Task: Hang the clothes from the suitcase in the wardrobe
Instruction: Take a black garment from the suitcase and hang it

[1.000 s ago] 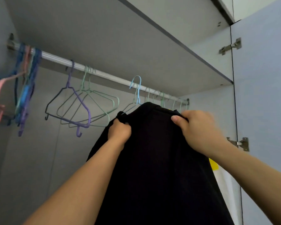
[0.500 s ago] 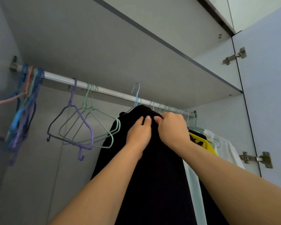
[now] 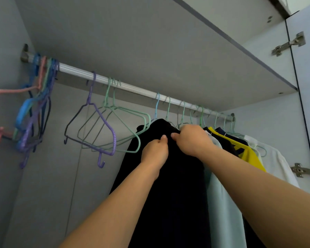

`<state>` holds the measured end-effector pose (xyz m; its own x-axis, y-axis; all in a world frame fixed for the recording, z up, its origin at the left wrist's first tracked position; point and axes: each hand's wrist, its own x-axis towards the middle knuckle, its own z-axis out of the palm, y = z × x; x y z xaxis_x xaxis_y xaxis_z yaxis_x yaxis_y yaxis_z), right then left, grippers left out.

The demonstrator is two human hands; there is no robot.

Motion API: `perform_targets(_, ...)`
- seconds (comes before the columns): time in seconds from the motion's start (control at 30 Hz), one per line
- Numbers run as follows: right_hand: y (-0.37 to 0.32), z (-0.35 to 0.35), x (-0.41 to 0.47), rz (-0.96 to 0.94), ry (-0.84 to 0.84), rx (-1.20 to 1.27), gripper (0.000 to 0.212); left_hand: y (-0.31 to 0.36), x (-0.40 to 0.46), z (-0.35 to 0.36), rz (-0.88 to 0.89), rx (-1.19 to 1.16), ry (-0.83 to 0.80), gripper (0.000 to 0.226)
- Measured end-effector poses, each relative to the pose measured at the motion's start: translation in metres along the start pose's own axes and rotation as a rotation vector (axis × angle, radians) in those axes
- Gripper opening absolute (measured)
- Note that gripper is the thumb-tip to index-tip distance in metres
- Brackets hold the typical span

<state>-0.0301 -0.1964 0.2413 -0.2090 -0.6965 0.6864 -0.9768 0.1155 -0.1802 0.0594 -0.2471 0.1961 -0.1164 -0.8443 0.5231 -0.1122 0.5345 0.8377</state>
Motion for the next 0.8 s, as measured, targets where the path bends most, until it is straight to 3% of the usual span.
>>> perform_targets(0.13, 0.006, -0.008, -0.007, -0.029, 0.073, -0.102, 0.03, 0.004, -0.003, -0.001, 0.007, -0.031, 0.049, 0.038)
perform_targets(0.2, 0.004, -0.013, -0.013, -0.083, 0.237, -0.112, 0.028, 0.009, -0.009, -0.001, 0.079, -0.03, 0.118, 0.034)
perform_targets(0.3, -0.012, -0.025, -0.022, -0.246, 0.493, 0.217, 0.022, 0.012, -0.019, -0.002, 0.128, -0.041, 0.161, 0.04)
perform_targets(0.37, -0.03, -0.032, -0.028, -0.282, 0.313, 0.577, 0.025, 0.01, -0.022, -0.003, 0.087, -0.032, 0.167, 0.034)
perform_targets(0.43, -0.046, -0.035, -0.036, -0.22, -0.005, 0.856, 0.017, 0.009, -0.024, -0.004, 0.042, -0.029, 0.177, 0.025)
perform_targets(0.5, -0.056, -0.031, -0.04, -0.136, -0.196, 1.043, 0.008, 0.009, -0.028, -0.006, -0.002, -0.019, 0.17, 0.022)
perform_targets(0.63, -0.065, -0.026, -0.035, -0.054, -0.266, 0.937, 0.024, 0.011, -0.035, -0.009, -0.008, -0.05, 0.177, 0.024)
perform_targets(0.8, -0.068, -0.022, -0.023, 0.136, -0.368, 1.017, 0.036, 0.003, -0.037, -0.007, -0.029, -0.121, 0.133, 0.026)
